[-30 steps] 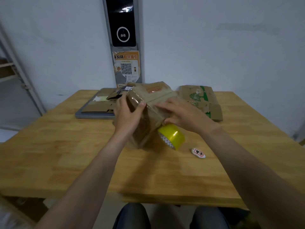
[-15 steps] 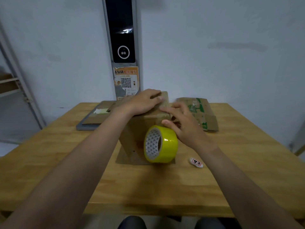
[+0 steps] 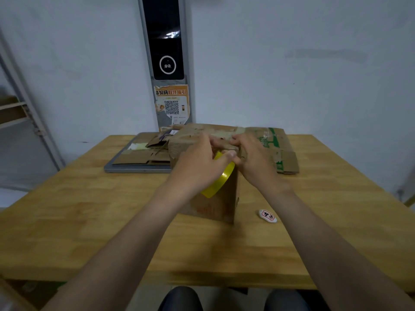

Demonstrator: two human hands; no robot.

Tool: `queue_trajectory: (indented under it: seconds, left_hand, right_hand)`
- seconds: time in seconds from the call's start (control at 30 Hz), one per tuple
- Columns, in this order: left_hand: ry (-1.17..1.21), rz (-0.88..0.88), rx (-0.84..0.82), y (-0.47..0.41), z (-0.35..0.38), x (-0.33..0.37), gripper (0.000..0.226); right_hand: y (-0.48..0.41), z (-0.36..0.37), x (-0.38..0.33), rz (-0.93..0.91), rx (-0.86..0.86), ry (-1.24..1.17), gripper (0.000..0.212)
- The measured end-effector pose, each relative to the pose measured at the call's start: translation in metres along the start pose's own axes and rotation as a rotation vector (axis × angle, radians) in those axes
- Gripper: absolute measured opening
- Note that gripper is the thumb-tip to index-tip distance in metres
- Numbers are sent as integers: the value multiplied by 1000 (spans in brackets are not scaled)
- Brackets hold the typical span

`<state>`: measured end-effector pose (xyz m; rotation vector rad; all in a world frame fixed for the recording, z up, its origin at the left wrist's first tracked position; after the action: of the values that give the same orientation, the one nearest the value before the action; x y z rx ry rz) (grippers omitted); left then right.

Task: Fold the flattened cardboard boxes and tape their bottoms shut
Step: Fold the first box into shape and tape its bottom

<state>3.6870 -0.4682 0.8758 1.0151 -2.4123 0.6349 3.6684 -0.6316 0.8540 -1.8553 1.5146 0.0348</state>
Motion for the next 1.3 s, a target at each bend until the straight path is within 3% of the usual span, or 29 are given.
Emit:
queue_trajectory:
  seconds: [0.07, 0.17, 0.33, 0.57, 0.83, 1.0, 1.13, 1.2, 1.3]
  left_hand:
    - [59, -53, -42, 3, 11, -6, 41]
    - [404, -103, -213, 1, 28, -13, 34]
    - [317, -175, -345, -10, 22, -9, 36]
    - [243, -435, -577, -2, 24, -40, 40]
    - [263, -317, -442, -14, 14, -47, 32]
    - [250, -295, -359, -16, 15, -49, 31]
    - [232, -280, -297, -16, 16, -51, 28]
    - [231, -285, -277, -16, 17, -51, 29]
    - [247, -299, -270, -17, 22, -50, 30]
  right_hand:
    - [-3, 2, -1, 8, 26, -6, 39]
    - [-8, 5, -4, 7, 47, 10, 35]
    - [-6, 7, -4, -11, 59, 54, 37]
    - [-4, 6, -8, -18, 107, 130, 49]
    - [-4, 12, -5, -18, 96, 185, 58]
    - [-1, 9, -3, -30, -13, 149, 62]
    - [35, -10, 23, 58, 114, 121, 41]
    - [52, -3, 50, 227, 9, 181, 22]
    - [86, 35, 101, 644, -526, 259, 18]
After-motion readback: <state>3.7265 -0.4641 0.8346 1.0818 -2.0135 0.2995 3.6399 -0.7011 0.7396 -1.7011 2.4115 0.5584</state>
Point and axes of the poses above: each hand's wrist, its own y-axis away from the middle knuckle, its own z-axis out of the palm, x = y × z, the point moved 7 cm from there along -y, towards the middle knuckle, and after that the axes turned 15 degrees about -x, right-handed, at the moved point
